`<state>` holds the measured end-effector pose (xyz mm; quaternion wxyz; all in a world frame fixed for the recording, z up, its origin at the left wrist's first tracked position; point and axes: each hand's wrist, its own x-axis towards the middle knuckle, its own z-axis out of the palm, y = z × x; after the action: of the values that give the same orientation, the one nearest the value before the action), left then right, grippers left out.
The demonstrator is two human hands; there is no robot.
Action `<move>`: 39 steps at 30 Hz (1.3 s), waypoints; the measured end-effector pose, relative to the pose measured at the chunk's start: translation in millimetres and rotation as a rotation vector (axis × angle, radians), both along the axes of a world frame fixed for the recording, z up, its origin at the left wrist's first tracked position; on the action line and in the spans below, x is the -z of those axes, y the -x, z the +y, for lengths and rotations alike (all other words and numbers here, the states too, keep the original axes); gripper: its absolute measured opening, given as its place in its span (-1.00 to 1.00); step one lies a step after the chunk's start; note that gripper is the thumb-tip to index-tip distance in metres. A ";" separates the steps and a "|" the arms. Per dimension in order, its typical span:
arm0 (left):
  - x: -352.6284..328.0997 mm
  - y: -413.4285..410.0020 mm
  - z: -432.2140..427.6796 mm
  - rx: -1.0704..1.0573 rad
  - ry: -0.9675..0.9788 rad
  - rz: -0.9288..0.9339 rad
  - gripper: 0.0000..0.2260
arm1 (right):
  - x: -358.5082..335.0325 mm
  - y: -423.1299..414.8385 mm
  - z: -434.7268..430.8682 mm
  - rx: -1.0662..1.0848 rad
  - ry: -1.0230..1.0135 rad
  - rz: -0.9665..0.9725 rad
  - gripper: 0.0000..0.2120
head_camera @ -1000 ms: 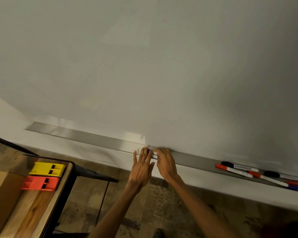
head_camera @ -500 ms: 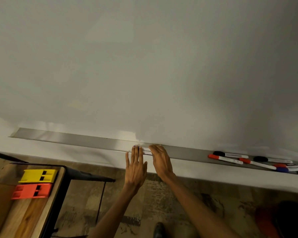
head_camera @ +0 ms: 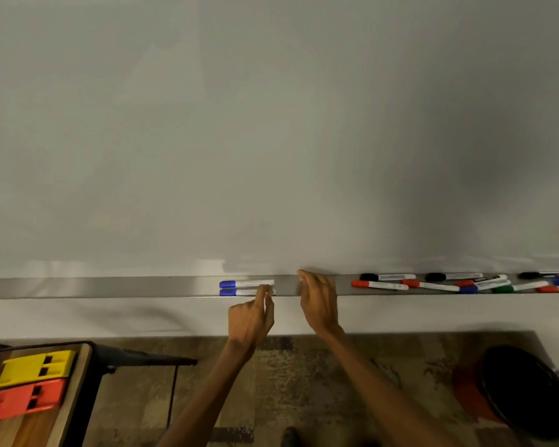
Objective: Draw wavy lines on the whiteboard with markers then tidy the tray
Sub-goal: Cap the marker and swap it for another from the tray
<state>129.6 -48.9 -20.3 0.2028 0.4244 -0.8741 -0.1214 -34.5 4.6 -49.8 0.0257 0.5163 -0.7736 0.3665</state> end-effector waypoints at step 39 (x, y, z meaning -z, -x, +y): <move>25.2 259.6 89.5 0.149 -0.009 -0.234 -0.80 | -1.7 234.3 128.5 -0.074 -0.335 0.010 -0.90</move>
<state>-130.0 40.7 -45.5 0.0878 0.3707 -0.9202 -0.0895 -268.8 133.2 -48.1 -0.0705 0.5434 -0.8041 0.2307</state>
